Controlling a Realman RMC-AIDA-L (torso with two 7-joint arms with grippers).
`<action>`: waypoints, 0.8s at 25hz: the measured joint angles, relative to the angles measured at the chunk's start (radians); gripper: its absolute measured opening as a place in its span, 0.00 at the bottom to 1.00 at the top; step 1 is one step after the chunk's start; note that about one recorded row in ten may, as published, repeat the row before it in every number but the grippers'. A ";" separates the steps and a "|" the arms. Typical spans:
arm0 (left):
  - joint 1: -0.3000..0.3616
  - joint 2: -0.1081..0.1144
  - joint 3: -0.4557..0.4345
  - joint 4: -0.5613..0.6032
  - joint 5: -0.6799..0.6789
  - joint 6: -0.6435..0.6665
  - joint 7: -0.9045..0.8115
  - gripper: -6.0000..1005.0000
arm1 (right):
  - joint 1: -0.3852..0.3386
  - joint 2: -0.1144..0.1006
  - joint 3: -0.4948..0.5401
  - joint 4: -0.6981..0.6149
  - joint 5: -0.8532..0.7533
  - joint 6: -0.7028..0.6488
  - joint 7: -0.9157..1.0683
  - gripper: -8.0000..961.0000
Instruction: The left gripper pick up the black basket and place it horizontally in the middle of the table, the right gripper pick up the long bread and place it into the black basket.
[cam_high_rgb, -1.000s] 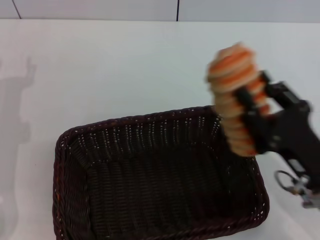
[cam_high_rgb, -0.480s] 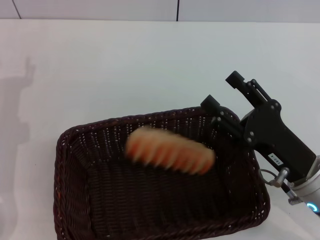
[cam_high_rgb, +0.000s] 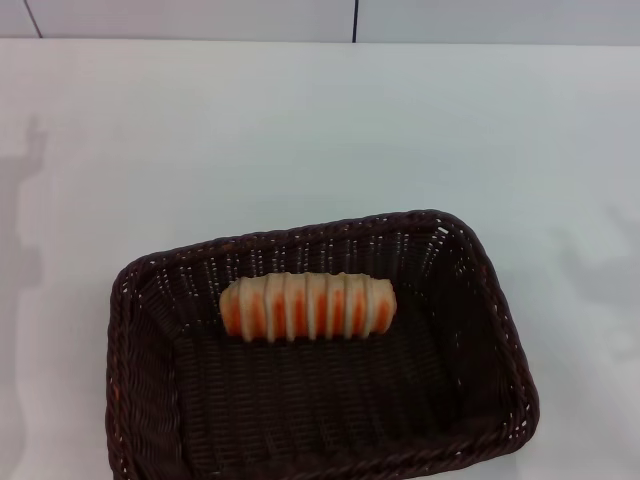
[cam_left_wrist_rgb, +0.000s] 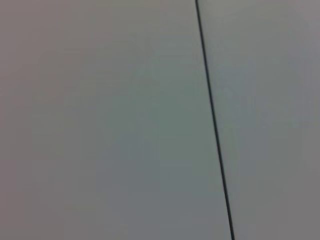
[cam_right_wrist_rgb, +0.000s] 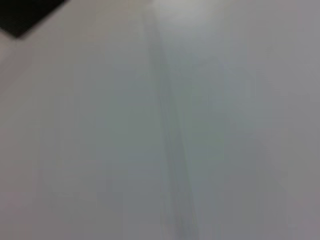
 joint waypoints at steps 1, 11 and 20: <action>0.000 0.000 -0.005 0.000 0.000 0.000 0.000 0.79 | -0.023 0.000 0.041 -0.020 0.030 0.001 0.001 0.83; -0.025 0.000 -0.049 0.055 0.000 -0.003 0.007 0.79 | -0.171 0.004 0.182 -0.132 0.484 0.228 -0.005 0.83; -0.015 -0.004 -0.100 0.084 0.000 -0.005 0.001 0.79 | -0.175 0.003 0.225 -0.165 0.534 0.288 -0.008 0.83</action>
